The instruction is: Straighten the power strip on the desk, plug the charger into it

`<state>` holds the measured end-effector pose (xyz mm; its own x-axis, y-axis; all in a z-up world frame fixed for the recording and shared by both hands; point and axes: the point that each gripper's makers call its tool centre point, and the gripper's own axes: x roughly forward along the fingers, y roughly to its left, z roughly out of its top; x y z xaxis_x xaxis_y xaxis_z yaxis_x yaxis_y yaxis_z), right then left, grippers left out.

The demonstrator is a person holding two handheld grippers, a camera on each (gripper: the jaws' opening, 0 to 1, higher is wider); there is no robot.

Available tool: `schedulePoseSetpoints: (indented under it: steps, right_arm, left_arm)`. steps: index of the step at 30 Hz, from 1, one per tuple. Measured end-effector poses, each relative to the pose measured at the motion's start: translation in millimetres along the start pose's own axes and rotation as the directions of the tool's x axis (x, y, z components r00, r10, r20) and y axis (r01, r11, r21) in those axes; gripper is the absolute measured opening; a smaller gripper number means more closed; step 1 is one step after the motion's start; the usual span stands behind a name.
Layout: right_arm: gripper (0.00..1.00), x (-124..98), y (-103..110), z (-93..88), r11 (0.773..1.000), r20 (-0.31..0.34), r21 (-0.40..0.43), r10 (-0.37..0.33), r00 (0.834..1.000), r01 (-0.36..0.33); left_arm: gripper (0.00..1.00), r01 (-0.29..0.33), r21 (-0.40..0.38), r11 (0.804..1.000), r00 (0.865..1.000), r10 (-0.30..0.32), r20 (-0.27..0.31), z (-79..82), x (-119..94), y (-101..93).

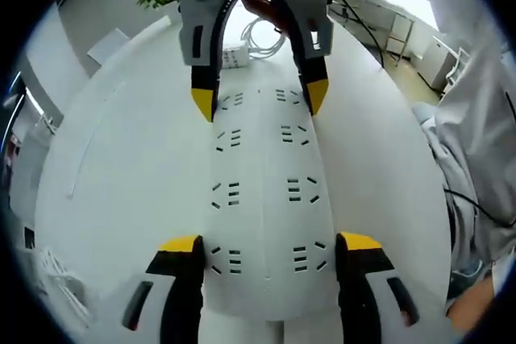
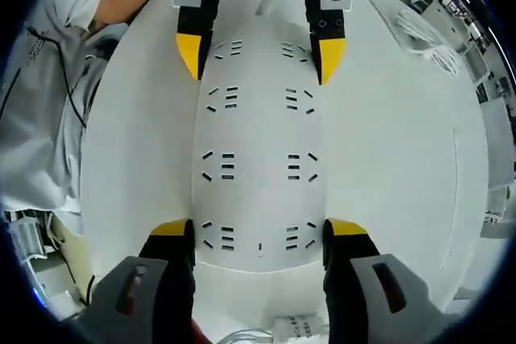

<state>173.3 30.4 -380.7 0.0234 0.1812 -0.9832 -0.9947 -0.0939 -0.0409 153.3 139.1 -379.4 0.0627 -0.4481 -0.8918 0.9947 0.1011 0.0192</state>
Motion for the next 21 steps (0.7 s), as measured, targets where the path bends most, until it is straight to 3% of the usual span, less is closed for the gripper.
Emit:
schedulePoseSetpoints:
  steps: [15, 21]
  right_arm:
    - [0.64, 1.1, -5.6, -1.4, 1.0, 0.017, -0.013, 0.015, 1.0, -0.015]
    - [0.64, 1.8, -5.5, -1.9, 1.0, -0.004, -0.002, 0.015, 1.0, -0.015]
  left_arm:
    - [0.68, -0.006, -0.015, 1.0, 1.0, 0.005, -0.003, 0.9, 0.6, 1.4]
    - [0.68, -0.002, -0.013, 1.0, 1.0, 0.002, 0.0, 1.0, 0.8, 1.9]
